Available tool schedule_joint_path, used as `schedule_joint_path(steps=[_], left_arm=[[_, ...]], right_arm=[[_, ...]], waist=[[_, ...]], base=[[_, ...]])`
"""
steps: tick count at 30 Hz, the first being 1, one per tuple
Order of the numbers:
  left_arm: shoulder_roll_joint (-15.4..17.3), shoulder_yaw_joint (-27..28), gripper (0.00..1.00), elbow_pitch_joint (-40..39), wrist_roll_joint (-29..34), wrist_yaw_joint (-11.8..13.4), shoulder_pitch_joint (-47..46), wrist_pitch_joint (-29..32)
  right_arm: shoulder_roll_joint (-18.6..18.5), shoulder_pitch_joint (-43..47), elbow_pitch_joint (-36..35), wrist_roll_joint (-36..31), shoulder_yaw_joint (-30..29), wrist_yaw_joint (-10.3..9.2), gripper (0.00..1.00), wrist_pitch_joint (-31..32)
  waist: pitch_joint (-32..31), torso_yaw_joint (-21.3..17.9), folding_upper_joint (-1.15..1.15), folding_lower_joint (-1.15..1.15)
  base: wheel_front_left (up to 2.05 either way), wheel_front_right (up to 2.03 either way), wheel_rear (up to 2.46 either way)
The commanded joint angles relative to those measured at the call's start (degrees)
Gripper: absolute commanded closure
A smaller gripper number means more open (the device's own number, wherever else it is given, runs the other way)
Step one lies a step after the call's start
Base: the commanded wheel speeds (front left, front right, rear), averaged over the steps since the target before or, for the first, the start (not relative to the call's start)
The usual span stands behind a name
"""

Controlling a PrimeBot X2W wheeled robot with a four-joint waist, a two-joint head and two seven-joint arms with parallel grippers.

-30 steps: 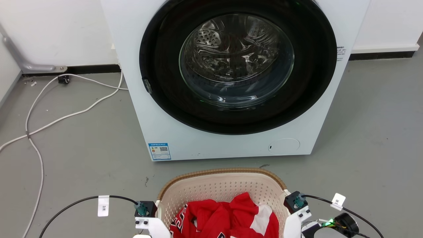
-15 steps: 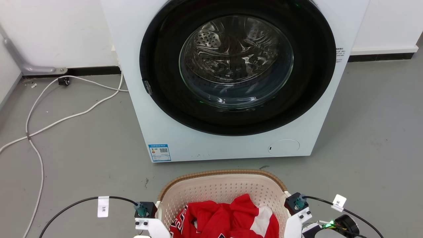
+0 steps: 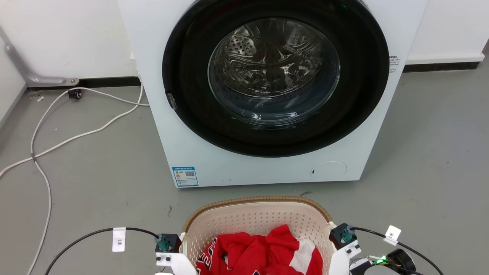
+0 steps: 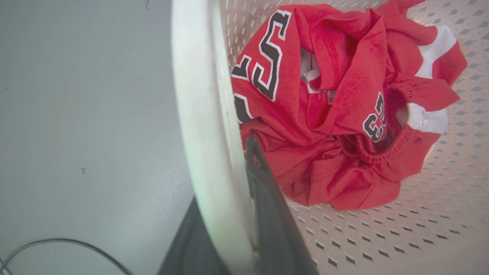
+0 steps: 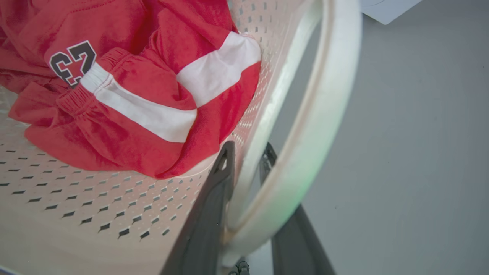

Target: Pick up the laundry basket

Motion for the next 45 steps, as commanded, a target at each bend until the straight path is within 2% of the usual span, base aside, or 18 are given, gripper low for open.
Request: schedule_joint_path(steps=[1, 45], left_arm=[[0.46, -0.24, 1.0, -0.34, -0.27, -0.38, -0.21, -0.75], [0.96, -2.43, 1.0, -0.34, -2.57, -0.37, -0.13, -1.42]], right_arm=[[-0.55, -0.53, 0.16, 0.09, 0.72, 0.16, 1.0, -0.22], [-1.15, -0.94, 0.39, 5.12, 5.56, 0.16, 1.0, -0.57]], waist=[[0.08, 0.02, 0.0, 0.0], [0.18, 0.1, 0.0, 0.0]], base=[[0.0, 0.0, 0.0], [0.0, 0.0, 0.0]])
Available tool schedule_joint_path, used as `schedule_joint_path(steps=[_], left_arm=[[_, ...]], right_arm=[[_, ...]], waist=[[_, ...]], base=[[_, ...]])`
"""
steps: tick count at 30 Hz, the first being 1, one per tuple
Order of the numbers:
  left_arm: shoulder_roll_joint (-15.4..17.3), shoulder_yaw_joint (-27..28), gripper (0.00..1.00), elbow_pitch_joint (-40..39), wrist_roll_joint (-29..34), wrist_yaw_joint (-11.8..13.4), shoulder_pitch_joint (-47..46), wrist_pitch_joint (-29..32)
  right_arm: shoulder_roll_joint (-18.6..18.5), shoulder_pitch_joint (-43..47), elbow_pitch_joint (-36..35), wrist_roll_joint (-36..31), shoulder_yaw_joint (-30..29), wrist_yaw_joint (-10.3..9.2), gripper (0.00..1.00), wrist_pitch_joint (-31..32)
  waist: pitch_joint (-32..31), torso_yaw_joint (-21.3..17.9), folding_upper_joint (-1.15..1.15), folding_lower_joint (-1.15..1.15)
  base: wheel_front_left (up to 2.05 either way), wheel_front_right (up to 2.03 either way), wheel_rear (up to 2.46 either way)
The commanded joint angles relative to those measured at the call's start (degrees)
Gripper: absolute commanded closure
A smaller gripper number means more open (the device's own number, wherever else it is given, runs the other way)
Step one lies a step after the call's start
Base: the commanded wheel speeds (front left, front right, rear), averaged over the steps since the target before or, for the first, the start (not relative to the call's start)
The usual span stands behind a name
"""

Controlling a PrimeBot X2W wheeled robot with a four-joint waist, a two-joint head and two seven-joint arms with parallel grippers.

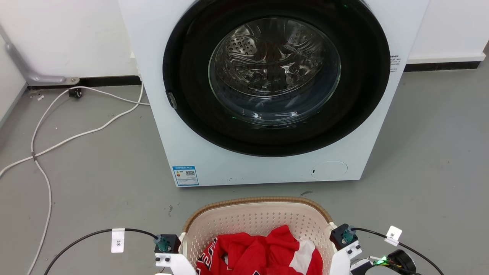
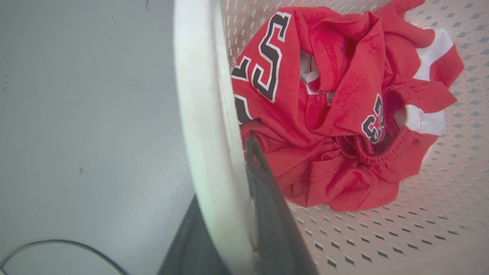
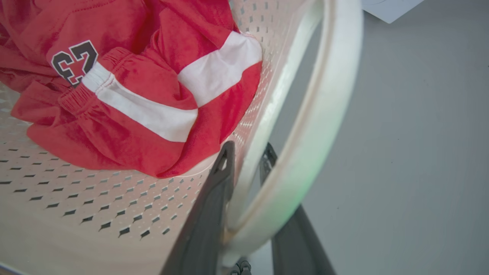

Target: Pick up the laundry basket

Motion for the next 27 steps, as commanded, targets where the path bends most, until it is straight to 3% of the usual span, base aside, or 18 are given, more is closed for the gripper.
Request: schedule_joint_path(steps=[1, 27], left_arm=[[0.59, -0.12, 1.0, -0.32, -0.09, -0.33, -0.13, -0.49], [0.91, -1.18, 1.0, -0.31, -1.24, -0.33, 0.13, -0.8]], right_arm=[[-0.68, -0.44, 0.19, 0.06, 0.59, 0.16, 1.0, 0.06], [-1.14, -0.27, 0.21, 1.65, 2.39, 0.16, 1.0, -0.05]], waist=[[-0.01, 0.02, 0.0, 0.0], [-0.13, 0.11, 0.0, 0.0]], base=[[0.0, 0.0, 0.0], [0.0, 0.0, 0.0]])
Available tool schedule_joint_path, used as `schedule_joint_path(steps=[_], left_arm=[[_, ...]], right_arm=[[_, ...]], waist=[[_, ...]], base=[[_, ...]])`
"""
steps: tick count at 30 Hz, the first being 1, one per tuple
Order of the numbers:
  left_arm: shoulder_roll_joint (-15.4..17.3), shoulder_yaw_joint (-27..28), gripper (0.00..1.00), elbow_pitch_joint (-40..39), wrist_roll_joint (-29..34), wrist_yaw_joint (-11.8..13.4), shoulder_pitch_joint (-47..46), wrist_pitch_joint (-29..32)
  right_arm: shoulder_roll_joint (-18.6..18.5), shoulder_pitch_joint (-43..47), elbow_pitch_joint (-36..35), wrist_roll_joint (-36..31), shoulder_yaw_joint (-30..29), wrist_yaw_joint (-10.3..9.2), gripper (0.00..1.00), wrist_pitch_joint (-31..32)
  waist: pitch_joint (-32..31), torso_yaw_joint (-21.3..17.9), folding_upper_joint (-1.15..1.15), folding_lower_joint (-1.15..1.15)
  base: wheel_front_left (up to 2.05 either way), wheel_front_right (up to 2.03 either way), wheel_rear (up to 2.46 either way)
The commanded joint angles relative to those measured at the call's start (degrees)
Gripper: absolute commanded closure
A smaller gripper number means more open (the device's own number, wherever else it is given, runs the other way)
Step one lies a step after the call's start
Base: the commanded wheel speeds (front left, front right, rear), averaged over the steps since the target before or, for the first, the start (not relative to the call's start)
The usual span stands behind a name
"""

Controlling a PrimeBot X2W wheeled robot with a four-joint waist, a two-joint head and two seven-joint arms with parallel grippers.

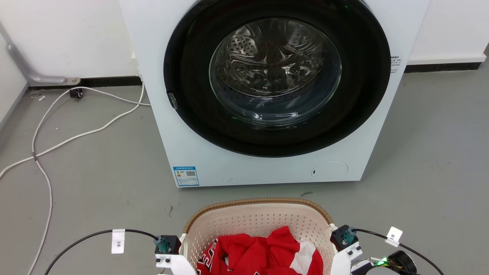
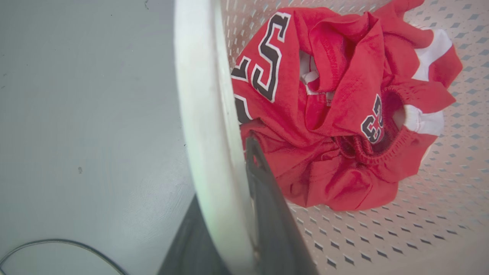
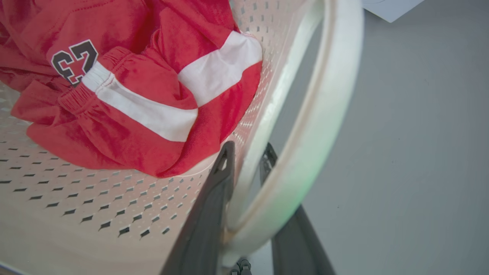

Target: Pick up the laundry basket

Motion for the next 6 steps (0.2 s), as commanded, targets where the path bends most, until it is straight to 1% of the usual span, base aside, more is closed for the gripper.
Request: schedule_joint_path(steps=[1, 6], left_arm=[[0.9, -0.22, 1.0, -0.3, -0.23, -0.33, -0.02, -0.75], [1.0, -0.41, 1.0, -0.3, -0.31, -0.28, -0.13, -0.8]], right_arm=[[-0.81, -0.31, 0.22, -0.17, 0.58, 0.16, 1.0, 0.04], [-0.67, -0.42, 0.22, 0.04, 0.84, 0.16, 1.0, 0.0]], waist=[[0.03, 0.02, 0.0, 0.0], [0.14, 0.02, 0.0, 0.0]], base=[[0.0, 0.0, 0.0], [0.0, 0.0, 0.0]])
